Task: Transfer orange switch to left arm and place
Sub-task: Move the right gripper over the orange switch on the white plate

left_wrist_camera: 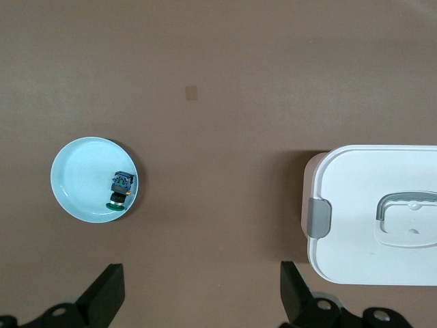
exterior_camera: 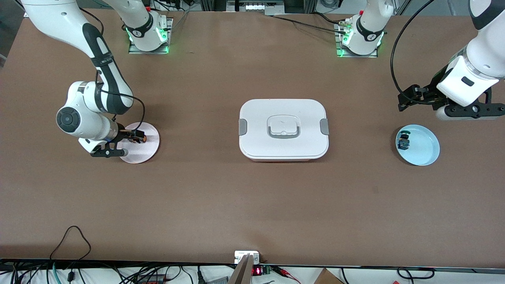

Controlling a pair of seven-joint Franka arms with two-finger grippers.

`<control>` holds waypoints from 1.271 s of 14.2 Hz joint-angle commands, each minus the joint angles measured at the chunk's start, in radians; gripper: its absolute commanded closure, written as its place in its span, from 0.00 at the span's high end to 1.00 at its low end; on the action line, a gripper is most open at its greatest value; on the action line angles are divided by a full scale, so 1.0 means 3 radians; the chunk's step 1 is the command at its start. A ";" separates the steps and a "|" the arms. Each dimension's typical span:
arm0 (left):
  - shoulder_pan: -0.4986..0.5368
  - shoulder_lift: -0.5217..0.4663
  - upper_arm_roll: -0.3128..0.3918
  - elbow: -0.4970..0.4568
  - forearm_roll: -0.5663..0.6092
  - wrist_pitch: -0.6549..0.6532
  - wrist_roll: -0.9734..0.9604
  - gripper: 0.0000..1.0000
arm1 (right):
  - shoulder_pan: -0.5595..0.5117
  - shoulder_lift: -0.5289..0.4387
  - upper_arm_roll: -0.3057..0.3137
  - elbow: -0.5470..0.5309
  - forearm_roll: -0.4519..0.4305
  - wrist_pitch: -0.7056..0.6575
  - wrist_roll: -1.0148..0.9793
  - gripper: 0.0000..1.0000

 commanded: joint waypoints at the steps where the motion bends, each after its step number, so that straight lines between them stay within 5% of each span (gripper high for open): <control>1: 0.0005 0.0041 0.0000 0.0090 0.0017 -0.0050 -0.0021 1.00 | 0.0030 0.0004 0.0012 -0.0049 0.0047 0.0066 0.0011 1.00; 16: 0.0005 0.0041 0.0000 0.0085 0.0017 -0.0050 -0.0016 1.00 | 0.0066 0.0167 0.0007 -0.0054 0.0058 0.0199 0.0037 1.00; 18: 0.0005 0.0041 0.0000 0.0090 0.0017 -0.0050 -0.0016 1.00 | 0.0066 0.0162 0.0007 -0.0064 0.0058 0.0174 0.0037 0.87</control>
